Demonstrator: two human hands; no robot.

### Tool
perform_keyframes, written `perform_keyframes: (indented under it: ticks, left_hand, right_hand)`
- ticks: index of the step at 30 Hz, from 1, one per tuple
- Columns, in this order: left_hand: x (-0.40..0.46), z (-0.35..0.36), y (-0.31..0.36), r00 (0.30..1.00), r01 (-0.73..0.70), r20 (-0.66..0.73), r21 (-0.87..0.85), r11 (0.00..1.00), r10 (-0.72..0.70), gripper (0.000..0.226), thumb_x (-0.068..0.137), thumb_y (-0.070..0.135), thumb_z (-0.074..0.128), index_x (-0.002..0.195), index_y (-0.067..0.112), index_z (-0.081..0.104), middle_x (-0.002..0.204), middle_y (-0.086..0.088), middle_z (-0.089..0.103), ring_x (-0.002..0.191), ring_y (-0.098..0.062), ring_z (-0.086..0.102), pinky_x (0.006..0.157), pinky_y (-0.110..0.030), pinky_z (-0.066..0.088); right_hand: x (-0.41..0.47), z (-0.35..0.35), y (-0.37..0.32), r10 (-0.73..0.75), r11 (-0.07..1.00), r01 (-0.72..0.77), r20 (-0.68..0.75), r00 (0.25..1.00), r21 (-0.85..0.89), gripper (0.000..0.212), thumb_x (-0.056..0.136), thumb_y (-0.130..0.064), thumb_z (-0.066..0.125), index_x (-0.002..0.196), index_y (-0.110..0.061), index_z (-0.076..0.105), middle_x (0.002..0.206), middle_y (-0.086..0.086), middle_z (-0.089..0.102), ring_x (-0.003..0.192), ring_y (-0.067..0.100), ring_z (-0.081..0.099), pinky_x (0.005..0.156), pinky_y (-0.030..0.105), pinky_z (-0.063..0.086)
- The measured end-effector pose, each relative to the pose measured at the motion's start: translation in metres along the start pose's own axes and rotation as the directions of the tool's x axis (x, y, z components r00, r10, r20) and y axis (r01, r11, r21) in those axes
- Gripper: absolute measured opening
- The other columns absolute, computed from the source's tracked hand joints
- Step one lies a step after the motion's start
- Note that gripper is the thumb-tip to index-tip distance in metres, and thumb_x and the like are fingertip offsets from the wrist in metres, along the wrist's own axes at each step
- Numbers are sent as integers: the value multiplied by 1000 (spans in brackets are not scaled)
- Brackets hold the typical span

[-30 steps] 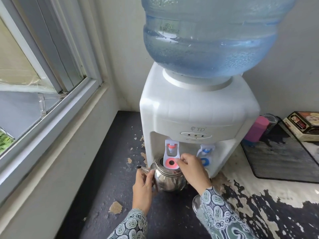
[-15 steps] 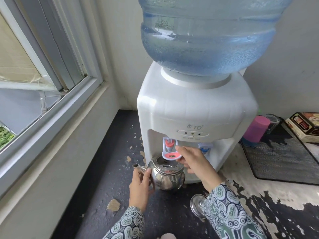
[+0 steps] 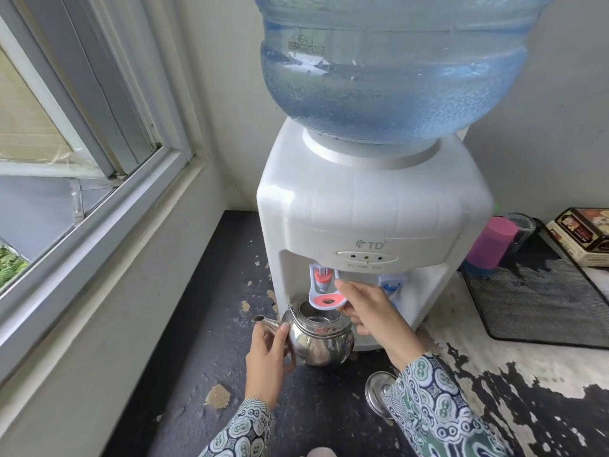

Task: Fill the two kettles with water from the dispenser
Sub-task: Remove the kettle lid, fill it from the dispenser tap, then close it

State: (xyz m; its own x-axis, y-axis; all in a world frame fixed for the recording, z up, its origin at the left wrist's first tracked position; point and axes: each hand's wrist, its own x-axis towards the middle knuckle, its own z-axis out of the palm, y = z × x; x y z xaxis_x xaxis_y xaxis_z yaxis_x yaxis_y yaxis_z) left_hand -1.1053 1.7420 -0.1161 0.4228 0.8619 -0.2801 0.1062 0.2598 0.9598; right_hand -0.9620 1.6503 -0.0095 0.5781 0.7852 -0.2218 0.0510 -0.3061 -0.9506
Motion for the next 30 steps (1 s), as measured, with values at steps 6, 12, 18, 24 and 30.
perform_keyframes:
  ticks: [6,12,18,24,30]
  left_hand:
    - [0,0,1,1000,11,9,-14,1000,-11,15,89,21,57,80,13,50,78,-6,66,60,-8,68,49,-27,54]
    - [0,1,2,1000,13,12,-25,1000,-13,13,90,19,56,82,11,50,76,-5,65,56,-5,67,47,-25,54]
    - [-1,1,3,1000,25,11,-32,999,-25,14,90,18,55,84,7,49,76,-6,64,57,-6,67,48,-24,53]
    - [-2,2,4,1000,31,7,-38,999,-30,15,90,18,55,90,4,50,82,-8,64,69,-17,65,49,-25,54]
    - [-2,2,4,999,34,9,-54,998,-33,15,91,18,54,90,4,49,81,-7,64,68,-17,65,50,-26,54]
  right_hand:
    - [-3,-5,1,-15,1000,15,13,1000,26,36,90,-42,49,66,-15,53,42,-15,43,37,1,36,39,12,24]
    - [-4,-7,3,-37,998,37,12,999,55,37,88,-43,51,59,-20,51,47,-13,40,37,2,33,38,11,23]
    - [-5,-7,4,-43,995,41,23,999,88,38,88,-41,52,55,-23,51,45,-14,41,37,1,33,37,11,23]
    - [-5,-9,6,-54,995,51,36,998,88,34,87,-42,53,64,-18,55,54,-8,42,39,1,34,38,11,25]
    - [-5,-9,6,-56,992,50,50,997,115,34,86,-42,55,58,-23,53,52,-12,44,39,1,34,38,9,25]
